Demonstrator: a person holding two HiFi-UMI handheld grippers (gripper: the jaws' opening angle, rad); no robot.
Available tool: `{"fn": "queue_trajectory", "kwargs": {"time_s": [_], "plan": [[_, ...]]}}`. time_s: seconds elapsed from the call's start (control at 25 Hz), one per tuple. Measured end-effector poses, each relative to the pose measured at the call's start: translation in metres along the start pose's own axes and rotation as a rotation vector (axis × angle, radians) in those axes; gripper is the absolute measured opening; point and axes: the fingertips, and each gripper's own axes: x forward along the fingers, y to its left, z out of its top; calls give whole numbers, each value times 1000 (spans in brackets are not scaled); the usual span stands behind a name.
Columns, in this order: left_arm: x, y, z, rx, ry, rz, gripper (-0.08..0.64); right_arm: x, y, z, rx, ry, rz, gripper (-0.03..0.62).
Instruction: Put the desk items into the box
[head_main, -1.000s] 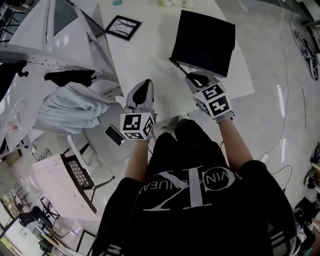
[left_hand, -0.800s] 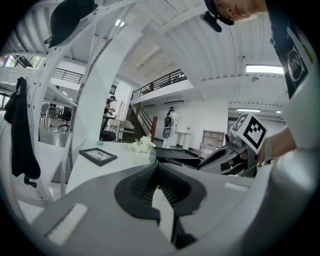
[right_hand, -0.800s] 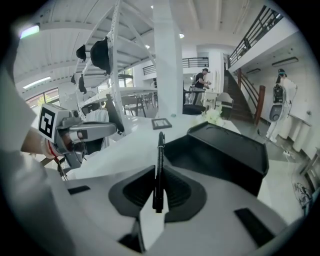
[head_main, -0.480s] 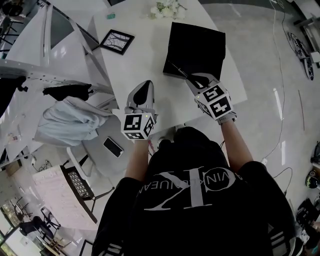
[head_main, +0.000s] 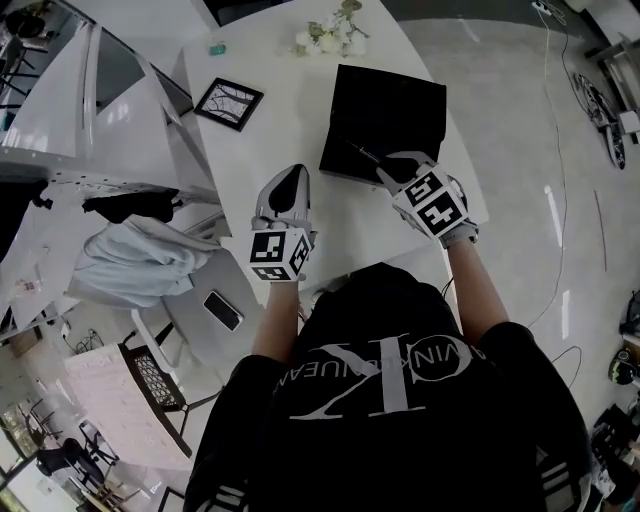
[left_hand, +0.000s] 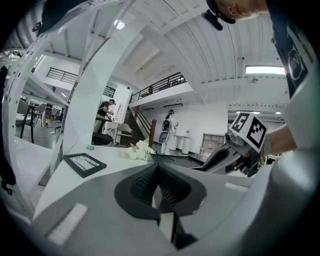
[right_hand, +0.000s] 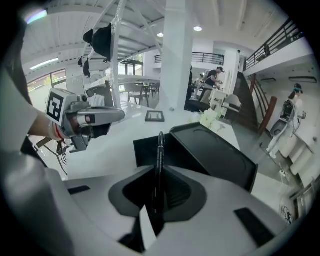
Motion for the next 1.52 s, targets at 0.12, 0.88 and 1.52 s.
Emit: {"fn": "queue_trajectory", "kwargs": {"time_s": [0.12, 0.88, 1.52], "plan": [[7, 3, -1, -4, 7, 7, 11, 9, -6, -6, -27, 43, 23, 60], [15, 16, -17, -19, 43, 95, 11, 50, -16, -40, -129, 225, 155, 61], [-13, 13, -10, 1, 23, 133, 11, 40, -18, -33, -107, 169, 121, 61]]}}
